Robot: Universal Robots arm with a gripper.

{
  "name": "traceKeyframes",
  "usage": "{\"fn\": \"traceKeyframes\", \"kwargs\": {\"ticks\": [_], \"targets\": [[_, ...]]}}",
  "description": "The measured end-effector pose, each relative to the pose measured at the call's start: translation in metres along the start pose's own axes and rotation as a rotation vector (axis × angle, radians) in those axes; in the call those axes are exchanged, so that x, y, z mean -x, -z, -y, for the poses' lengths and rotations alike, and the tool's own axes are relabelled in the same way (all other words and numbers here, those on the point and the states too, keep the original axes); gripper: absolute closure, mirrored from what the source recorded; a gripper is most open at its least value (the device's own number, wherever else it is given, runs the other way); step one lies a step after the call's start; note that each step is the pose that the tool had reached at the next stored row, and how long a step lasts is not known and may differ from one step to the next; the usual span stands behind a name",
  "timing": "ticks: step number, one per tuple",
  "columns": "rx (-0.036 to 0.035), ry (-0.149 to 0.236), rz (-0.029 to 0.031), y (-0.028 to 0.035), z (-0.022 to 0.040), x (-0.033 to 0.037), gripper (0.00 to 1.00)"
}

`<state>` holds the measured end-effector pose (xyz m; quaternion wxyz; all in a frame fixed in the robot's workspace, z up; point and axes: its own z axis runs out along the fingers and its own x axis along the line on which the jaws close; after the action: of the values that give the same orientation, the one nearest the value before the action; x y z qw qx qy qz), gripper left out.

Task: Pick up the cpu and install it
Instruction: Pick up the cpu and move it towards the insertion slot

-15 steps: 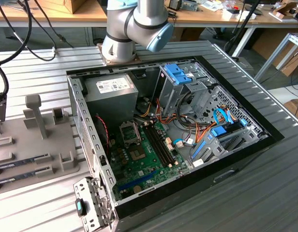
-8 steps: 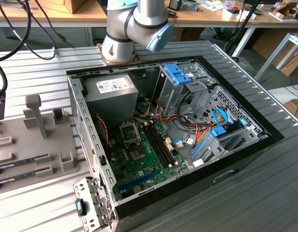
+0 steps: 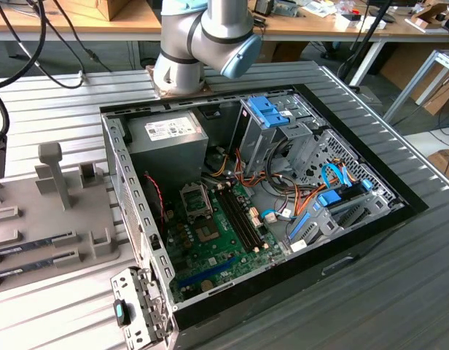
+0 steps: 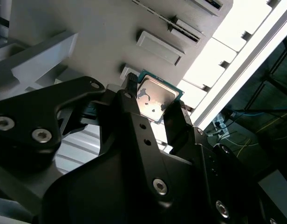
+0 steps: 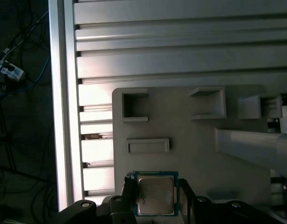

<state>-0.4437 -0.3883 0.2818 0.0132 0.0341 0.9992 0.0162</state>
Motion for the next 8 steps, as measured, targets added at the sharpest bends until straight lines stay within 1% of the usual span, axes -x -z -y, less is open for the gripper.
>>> {"fn": "traceKeyframes", "kwargs": {"ticks": [8], "targets": [[0.0000, 0.000, 0.0000, 0.0048, -0.0002, 0.0001, 0.53]]}}
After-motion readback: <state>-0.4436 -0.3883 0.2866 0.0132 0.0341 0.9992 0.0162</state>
